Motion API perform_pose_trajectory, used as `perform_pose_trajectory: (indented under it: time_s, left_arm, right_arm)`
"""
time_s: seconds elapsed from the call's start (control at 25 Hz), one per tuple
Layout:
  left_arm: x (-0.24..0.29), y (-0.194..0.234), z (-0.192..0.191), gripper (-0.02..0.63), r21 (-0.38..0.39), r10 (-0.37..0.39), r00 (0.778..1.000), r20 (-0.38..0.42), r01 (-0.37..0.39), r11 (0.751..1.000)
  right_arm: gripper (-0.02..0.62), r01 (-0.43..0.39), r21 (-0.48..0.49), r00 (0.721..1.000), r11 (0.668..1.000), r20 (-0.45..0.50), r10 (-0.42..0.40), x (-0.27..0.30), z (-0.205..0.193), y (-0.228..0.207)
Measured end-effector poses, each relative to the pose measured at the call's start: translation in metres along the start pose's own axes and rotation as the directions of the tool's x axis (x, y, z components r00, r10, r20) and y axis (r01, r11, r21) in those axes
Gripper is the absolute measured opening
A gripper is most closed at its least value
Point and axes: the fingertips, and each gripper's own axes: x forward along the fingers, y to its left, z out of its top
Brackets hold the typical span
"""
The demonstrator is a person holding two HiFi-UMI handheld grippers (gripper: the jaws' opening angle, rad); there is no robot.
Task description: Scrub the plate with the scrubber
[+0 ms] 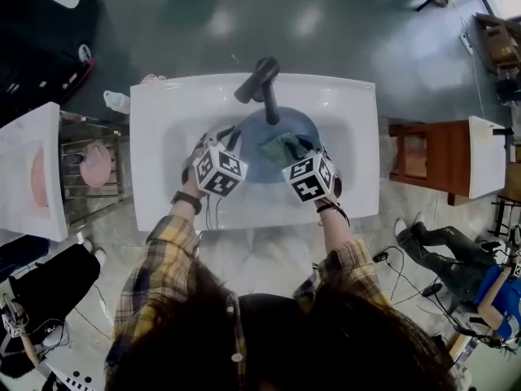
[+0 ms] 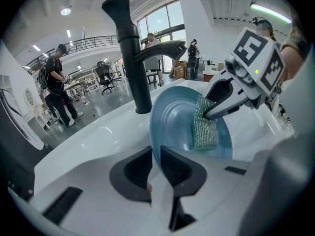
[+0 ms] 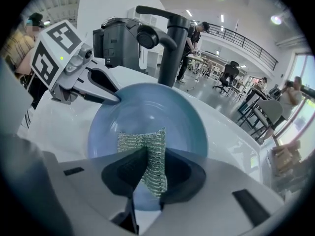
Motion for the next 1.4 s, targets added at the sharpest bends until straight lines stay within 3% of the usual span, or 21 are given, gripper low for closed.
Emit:
perform_pose_trajectory:
  time_s: [0.4, 0.6, 0.92, 1.24, 1.4]
  left_arm:
    - [-0.021, 0.01, 0.007, 0.079, 0.05, 0.157, 0.988, 0.0, -0.157, 0.986]
    - [-0.039, 0.018, 0.012, 0.092, -0.006, 0.178, 0.984, 0.014, -0.178, 0.984]
    - [-0.076, 0.007, 0.056, 0.091, -0.071, 0.171, 0.974, 0.15, -0.162, 0.984]
    - [-0.135, 0.006, 0.129, 0.091, -0.154, 0.211, 0.921, 0.326, -0.168, 0.974]
    - [-0.168, 0.015, 0.167, 0.089, -0.187, 0.236, 0.884, 0.402, -0.173, 0.967]
  right_arm:
    - [0.103, 0.012, 0.004, 0.996, 1.0, 0.087, -0.012, -0.032, 0.03, -0.02]
    - [0.098, 0.014, 0.003, 0.991, 1.0, 0.136, -0.014, -0.053, 0.051, -0.018]
    - [0.098, 0.0, 0.014, 0.982, 1.0, 0.187, -0.002, -0.097, 0.061, -0.016]
    - [0.098, -0.017, 0.017, 0.943, 1.0, 0.333, 0.011, -0.168, 0.105, -0.02]
    - [0.098, 0.001, 0.015, 0.898, 1.0, 0.44, -0.007, -0.205, 0.141, -0.029]
